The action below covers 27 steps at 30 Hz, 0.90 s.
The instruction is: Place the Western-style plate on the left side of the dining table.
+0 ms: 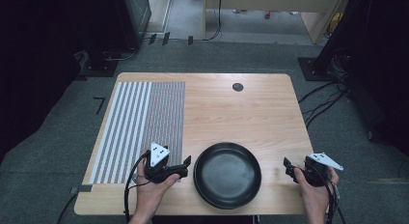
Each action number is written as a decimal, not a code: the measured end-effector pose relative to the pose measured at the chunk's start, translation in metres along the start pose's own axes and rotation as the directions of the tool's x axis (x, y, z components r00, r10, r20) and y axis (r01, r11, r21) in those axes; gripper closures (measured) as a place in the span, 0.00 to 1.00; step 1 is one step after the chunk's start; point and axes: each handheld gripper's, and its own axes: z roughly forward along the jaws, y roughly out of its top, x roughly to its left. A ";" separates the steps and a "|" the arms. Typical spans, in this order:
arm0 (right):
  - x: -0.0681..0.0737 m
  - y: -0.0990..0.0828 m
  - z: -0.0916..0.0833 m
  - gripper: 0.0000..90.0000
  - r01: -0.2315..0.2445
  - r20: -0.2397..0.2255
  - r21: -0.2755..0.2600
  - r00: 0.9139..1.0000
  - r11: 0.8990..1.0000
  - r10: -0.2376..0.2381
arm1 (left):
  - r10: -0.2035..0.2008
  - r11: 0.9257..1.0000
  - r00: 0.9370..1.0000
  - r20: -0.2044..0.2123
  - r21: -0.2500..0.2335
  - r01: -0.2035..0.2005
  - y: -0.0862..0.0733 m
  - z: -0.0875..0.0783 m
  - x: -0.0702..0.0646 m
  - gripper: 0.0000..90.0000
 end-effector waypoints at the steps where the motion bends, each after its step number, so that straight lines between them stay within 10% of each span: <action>1: 0.002 0.001 -0.001 0.16 -0.007 -0.005 -0.005 1.000 1.000 0.007 | -0.001 1.000 1.000 0.006 0.004 0.001 0.000 0.001 -0.001 0.12; 27: 0.059 0.017 -0.024 0.24 -0.001 -0.132 -0.067 0.991 0.998 -0.008 | 0.004 1.000 0.998 0.070 0.026 -0.006 -0.005 0.007 -0.016 0.15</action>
